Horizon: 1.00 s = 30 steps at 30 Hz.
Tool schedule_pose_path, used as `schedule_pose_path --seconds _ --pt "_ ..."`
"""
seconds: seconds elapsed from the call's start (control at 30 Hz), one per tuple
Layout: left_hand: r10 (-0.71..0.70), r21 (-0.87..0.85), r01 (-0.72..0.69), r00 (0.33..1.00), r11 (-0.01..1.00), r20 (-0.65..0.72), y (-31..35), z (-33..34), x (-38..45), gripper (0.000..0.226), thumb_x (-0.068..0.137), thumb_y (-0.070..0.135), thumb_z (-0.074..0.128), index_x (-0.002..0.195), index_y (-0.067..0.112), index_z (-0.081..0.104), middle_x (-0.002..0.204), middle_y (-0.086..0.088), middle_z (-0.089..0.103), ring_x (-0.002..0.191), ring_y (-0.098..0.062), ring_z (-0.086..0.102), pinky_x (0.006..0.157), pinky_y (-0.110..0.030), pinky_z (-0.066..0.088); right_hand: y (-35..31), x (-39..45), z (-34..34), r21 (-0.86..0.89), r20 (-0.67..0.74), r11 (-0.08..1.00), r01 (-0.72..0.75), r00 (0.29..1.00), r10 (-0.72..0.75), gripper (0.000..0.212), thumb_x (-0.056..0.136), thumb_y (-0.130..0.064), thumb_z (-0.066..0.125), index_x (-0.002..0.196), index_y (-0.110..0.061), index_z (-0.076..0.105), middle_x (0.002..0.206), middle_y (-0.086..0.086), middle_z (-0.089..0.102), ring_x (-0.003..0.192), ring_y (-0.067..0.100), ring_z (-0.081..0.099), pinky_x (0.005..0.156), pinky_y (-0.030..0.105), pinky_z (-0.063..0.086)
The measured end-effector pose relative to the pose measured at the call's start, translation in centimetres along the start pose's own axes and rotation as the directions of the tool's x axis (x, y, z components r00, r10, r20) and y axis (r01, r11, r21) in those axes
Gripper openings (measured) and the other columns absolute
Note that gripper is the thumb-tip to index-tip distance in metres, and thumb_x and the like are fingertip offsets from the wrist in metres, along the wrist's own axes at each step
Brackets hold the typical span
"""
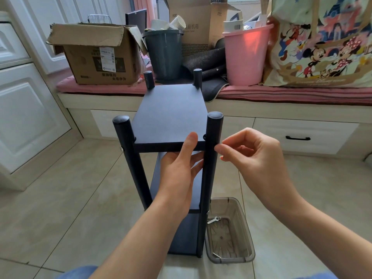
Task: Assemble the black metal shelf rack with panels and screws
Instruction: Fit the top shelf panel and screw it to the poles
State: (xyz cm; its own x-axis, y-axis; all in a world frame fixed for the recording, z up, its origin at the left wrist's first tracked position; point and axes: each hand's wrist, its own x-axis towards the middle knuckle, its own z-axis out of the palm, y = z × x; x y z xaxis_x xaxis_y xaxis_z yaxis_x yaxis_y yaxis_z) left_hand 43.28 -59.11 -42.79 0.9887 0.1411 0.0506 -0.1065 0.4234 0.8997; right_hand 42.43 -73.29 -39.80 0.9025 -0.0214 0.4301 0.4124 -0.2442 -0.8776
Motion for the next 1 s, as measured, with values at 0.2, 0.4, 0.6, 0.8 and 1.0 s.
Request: schedule_pose_path --seconds 0.2,0.4,0.6,0.8,1.0 --pt "0.01 -0.001 -0.01 1.0 1.0 0.01 -0.07 -0.01 -0.09 0.045 0.071 0.051 0.071 0.106 0.023 0.065 0.09 0.009 0.077 0.095 -0.023 0.075 0.076 -0.027 0.06 -0.17 -0.21 0.06 -0.031 0.006 0.999 0.005 1.0 -0.005 0.013 0.081 -0.019 0.08 0.078 -0.02 0.068 0.074 -0.004 0.072 0.071 0.016 0.071 0.072 0.038 0.06" --pt "0.003 -0.009 -0.003 1.0 1.0 0.016 -0.09 -0.04 -0.06 0.032 0.077 0.045 0.069 0.1 0.024 0.065 0.088 0.007 0.077 0.092 -0.022 0.076 0.078 -0.03 0.059 0.0 -0.27 -0.25 0.04 0.015 0.999 -0.029 0.999 0.028 0.012 0.079 -0.011 0.08 0.079 -0.017 0.071 0.073 -0.005 0.074 0.068 0.01 0.072 0.068 0.021 0.057" --pt "0.002 -0.016 -0.002 1.0 1.0 0.006 -0.24 -0.04 -0.04 0.03 0.076 0.045 0.07 0.097 0.024 0.065 0.087 0.007 0.076 0.093 -0.023 0.076 0.082 -0.033 0.057 -0.01 -0.17 -0.21 -0.005 0.029 1.0 0.009 1.0 -0.008 0.016 0.08 -0.006 0.079 0.079 -0.018 0.069 0.075 -0.008 0.073 0.07 0.01 0.072 0.07 0.021 0.057" --pt "0.023 -0.019 -0.023 1.0 1.0 -0.011 -0.22 -0.05 -0.18 0.035 0.076 0.047 0.07 0.102 0.024 0.066 0.09 0.007 0.077 0.093 -0.024 0.075 0.08 -0.032 0.058 -0.22 -0.33 0.06 -0.101 0.019 0.992 0.077 0.997 -0.076 0.018 0.081 -0.006 0.079 0.078 -0.02 0.067 0.073 -0.01 0.07 0.072 0.011 0.07 0.072 0.029 0.059" --pt "0.015 -0.049 -0.016 1.0 0.999 -0.019 -0.12 0.06 -0.32 0.04 0.08 0.042 0.069 0.112 0.018 0.063 0.093 0.006 0.077 0.094 -0.025 0.075 0.076 -0.028 0.061 -0.28 -0.37 -0.11 -0.108 0.028 0.991 0.074 0.997 -0.072 0.012 0.082 -0.01 0.078 0.081 -0.017 0.069 0.073 -0.01 0.07 0.074 0.011 0.07 0.074 0.029 0.059"
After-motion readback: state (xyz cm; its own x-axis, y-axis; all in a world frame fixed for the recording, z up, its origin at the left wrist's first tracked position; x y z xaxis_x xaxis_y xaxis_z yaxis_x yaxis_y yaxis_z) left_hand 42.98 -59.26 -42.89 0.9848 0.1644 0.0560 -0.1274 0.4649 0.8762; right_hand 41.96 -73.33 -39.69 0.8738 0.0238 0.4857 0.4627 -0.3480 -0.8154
